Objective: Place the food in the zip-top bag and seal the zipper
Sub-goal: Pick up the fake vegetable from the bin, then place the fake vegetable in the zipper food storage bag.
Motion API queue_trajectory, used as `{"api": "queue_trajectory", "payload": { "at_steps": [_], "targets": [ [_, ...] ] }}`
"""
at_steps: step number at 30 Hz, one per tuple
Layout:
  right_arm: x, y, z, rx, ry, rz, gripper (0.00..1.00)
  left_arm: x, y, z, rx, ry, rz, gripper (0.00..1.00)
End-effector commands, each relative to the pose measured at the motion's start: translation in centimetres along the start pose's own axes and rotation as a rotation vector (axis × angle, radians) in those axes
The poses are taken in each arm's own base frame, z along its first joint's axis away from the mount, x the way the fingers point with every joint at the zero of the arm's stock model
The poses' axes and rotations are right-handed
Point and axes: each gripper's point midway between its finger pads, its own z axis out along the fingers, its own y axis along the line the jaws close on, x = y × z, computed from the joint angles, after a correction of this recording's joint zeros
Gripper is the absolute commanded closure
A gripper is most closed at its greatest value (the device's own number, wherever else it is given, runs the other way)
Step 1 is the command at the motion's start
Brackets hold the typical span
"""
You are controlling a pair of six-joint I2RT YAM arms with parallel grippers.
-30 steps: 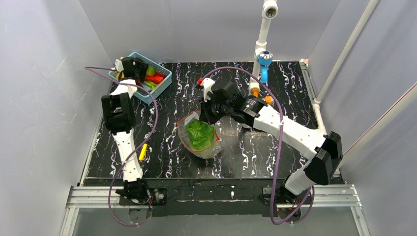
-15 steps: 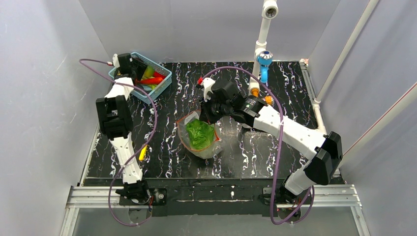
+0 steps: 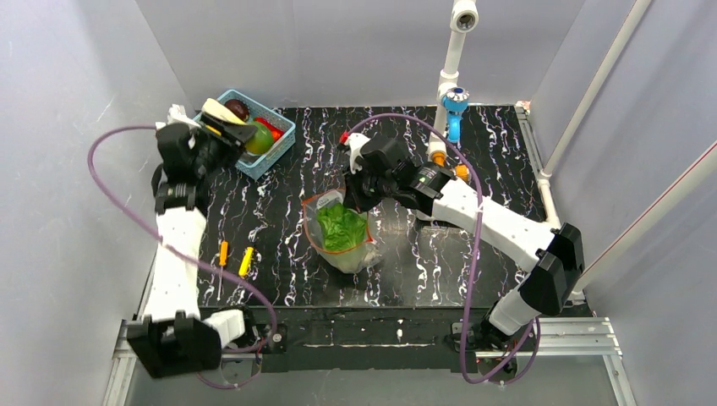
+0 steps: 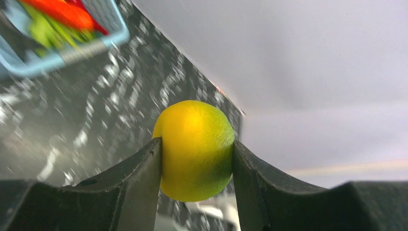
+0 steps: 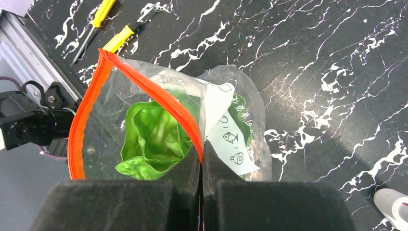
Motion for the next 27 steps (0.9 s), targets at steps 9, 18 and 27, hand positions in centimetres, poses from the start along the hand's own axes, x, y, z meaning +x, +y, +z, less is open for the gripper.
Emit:
{"api": "queue_trajectory", "payload": {
  "at_steps": [9,18,27],
  "targets": [
    [-6.3,5.1,-3.5,-0.185,-0.108,0.148,0.99,11.7,-8.4,-20.7,0.391,0.383,-0.022,1.00],
    [-7.2,6.6,-1.7,-0.253,-0.070,0.229,0.99,16.8,-3.9,-23.1,0.234,0.540,0.026,1.00],
    [-6.4,5.2,-0.2,-0.176,-0.038,0.269,0.99,18.6,-0.3,-21.2,0.055,0.610,0.174,1.00]
  ]
}}
